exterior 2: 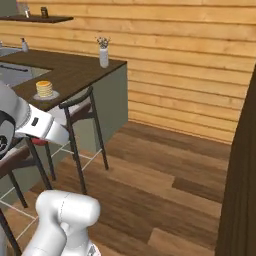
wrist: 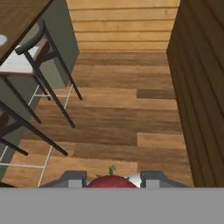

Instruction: Take the strawberry from the fridge and place it on top of the pancake, located on the dining counter.

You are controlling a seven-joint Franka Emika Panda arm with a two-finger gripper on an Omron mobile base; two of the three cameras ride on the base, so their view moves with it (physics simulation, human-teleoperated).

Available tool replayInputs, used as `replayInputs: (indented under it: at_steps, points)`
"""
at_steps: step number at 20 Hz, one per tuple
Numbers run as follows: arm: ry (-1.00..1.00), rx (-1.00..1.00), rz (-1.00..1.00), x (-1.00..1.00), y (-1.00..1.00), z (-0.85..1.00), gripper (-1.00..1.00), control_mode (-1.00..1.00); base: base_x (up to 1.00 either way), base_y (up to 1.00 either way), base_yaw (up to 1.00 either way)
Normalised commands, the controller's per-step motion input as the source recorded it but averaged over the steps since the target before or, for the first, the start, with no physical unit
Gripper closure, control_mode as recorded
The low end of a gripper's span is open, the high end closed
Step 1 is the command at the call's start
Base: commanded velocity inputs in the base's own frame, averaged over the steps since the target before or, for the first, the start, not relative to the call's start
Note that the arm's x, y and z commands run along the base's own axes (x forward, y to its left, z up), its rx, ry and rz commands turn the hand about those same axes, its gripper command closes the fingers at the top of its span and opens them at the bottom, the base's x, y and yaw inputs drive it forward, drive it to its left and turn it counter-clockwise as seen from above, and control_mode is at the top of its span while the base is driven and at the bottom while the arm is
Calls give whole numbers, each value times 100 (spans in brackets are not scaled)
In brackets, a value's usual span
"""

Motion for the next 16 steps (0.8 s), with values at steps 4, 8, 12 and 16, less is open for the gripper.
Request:
replayInputs:
  at_steps: [4, 8, 12, 16]
  points:
    - [0, 0, 0, 0, 0, 0, 100, 100, 79, -28, 77]
    - [0, 0, 0, 0, 0, 0, 100, 100, 81, -25, 79]
    - [0, 0, 0, 0, 0, 0, 100, 100, 79, -24, 79]
    - [0, 0, 0, 0, 0, 0, 100, 100, 79, -26, 78]
